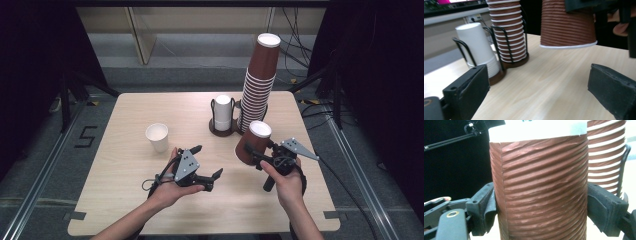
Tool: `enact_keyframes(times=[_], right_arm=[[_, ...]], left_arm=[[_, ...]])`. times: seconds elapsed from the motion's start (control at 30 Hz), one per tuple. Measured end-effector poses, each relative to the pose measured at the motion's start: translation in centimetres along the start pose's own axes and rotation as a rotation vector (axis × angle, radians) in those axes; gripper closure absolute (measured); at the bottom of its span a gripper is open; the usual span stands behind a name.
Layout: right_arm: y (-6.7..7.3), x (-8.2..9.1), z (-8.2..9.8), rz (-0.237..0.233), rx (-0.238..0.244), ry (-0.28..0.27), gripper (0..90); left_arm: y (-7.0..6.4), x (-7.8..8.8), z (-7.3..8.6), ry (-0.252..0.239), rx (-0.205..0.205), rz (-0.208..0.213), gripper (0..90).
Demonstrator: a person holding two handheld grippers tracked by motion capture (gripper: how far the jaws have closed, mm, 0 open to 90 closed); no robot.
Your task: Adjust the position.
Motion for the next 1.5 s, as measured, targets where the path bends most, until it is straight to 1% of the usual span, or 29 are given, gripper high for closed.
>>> enact_keyframes(times=[0.03, 0.1, 0.17, 0.2, 0.23, 0.3, 0.33, 0.4, 0.47, 0.5, 0.53, 0.6, 0.67, 0.73, 0.8, 0.83, 0.9, 0.93, 0.97, 1.0, 1.03, 1.17, 1.3, 1.33, 1.37, 1.4, 1.43, 1.47, 1.5], right_arm=[[0.0, 0.0, 0.2, -0.006, -0.001, 0.003, 18.6], [-0.1, 0.0, 0.5, -0.001, 0.004, -0.001, 18.5], [-0.1, 0.1, 0.8, -0.008, -0.021, 0.012, 18.5], [-0.2, 0.1, 1.0, -0.003, -0.026, 0.016, 18.4], [-0.1, 0.2, 1.1, -0.004, -0.048, 0.027, 18.5], [0.0, 0.2, 1.3, -0.01, -0.055, 0.023, 18.4], [0.3, 0.3, 1.5, -0.018, -0.085, 0.033, 18.4], [0.4, 0.2, 1.8, -0.021, -0.095, 0.036, 18.4], [0.8, 0.1, 2.1, -0.031, -0.129, 0.053, 18.4], [0.9, 0.1, 2.1, -0.03, -0.127, 0.057, 18.4], [0.9, 0.1, 2.2, -0.028, -0.139, 0.07, 18.3], [0.9, -0.1, 2.4, -0.033, -0.169, 0.077, 18.3], [1.0, 0.0, 2.7, -0.039, -0.223, 0.101, 18.3], [0.8, -0.1, 2.9, -0.06, -0.261, 0.102, 18.3], [0.6, -0.2, 3.0, -0.06, -0.294, 0.111, 18.4], [0.6, -0.3, 3.1, -0.07, -0.32, 0.116, 18.3], [0.6, -0.5, 3.3, -0.078, -0.34, 0.111, 18.4], [0.7, -0.6, 3.4, -0.074, -0.351, 0.121, 18.4], [0.7, -0.6, 3.4, -0.08, -0.345, 0.119, 18.4], [0.8, -0.6, 3.4, -0.079, -0.368, 0.129, 18.4], [0.8, -0.6, 3.5, -0.083, -0.366, 0.128, 18.4], [0.9, -0.6, 3.6, -0.091, -0.393, 0.125, 18.4], [1.2, -0.7, 3.7, -0.096, -0.402, 0.127, 18.4], [1.3, -0.8, 3.7, -0.092, -0.391, 0.133, 18.4], [1.5, -0.8, 3.7, -0.102, -0.401, 0.133, 18.4], [1.7, -0.7, 3.8, -0.101, -0.42, 0.147, 18.4], [1.6, -0.9, 3.8, -0.1, -0.398, 0.131, 18.4], [1.7, -0.9, 3.9, -0.1, -0.402, 0.141, 18.4], [1.6, -0.9, 4.0, -0.097, -0.38, 0.138, 18.4]], left_arm=[[-0.2, -0.1, 0.1, 0.003, -0.001, 0.01, 0.5], [-0.5, -0.3, 0.2, 0.004, -0.011, 0.023, 0.0], [-0.7, -0.4, 0.2, 0.0, -0.019, 0.029, 0.0], [-0.8, -0.5, 0.1, -0.005, -0.024, 0.03, 0.0], [-0.9, -0.6, 0.1, -0.007, -0.028, 0.033, 0.0], [-1.2, -0.7, 0.2, -0.009, -0.022, 0.036, 0.0], [-1.4, -0.7, 0.3, -0.008, -0.023, 0.036, 0.0], [-1.7, -0.8, 0.6, -0.008, -0.03, 0.042, 0.0], [-2.0, -0.9, 0.8, 0.0, -0.04, 0.045, 0.0], [-2.0, -1.0, 0.8, -0.009, -0.04, 0.047, 0.0], [-2.1, -1.0, 0.8, -0.002, -0.04, 0.051, 0.0], [-2.3, -1.2, 0.7, -0.003, -0.034, 0.062, 0.0], [-2.4, -1.5, 0.6, -0.006, -0.036, 0.075, 0.0], [-2.6, -1.9, 0.4, -0.006, -0.032, 0.089, 0.0], [-2.7, -2.3, 0.3, -0.008, -0.028, 0.097, 0.0], [-2.7, -2.5, 0.2, -0.009, -0.021, 0.104, 0.0], [-2.8, -2.9, 0.2, -0.002, -0.018, 0.112, 0.0], [-2.9, -3.1, 0.2, 0.001, -0.02, 0.116, 0.0], [-3.0, -3.2, 0.2, 0.007, -0.025, 0.119, 0.0], [-3.1, -3.4, 0.1, 0.003, -0.026, 0.121, 0.0], [-3.3, -3.5, 0.1, 0.005, -0.03, 0.123, 0.0], [-3.4, -4.1, 0.2, 0.024, -0.042, 0.122, 0.0], [-3.4, -4.6, 0.4, 0.031, -0.055, 0.12, 0.0], [-3.3, -4.7, 0.5, 0.037, -0.054, 0.119, 0.0], [-3.2, -4.8, 0.6, 0.036, -0.051, 0.116, 0.0], [-3.2, -4.9, 0.6, 0.039, -0.045, 0.116, 0.0], [-3.1, -5.0, 0.7, 0.036, -0.035, 0.117, 0.0], [-3.1, -5.1, 0.7, 0.038, -0.024, 0.12, 0.0], [-3.0, -5.1, 0.8, 0.036, -0.016, 0.123, 0.0]])
Point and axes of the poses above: each handheld gripper's, and its own axes: x roughly backward along the jaws, z roughly out of its underside, y roughly to its left, the point moved 6 cm from there along -x, roughly forward along the jaws, and after that the axes turned 7 degrees about z, right-handed, at the moved point
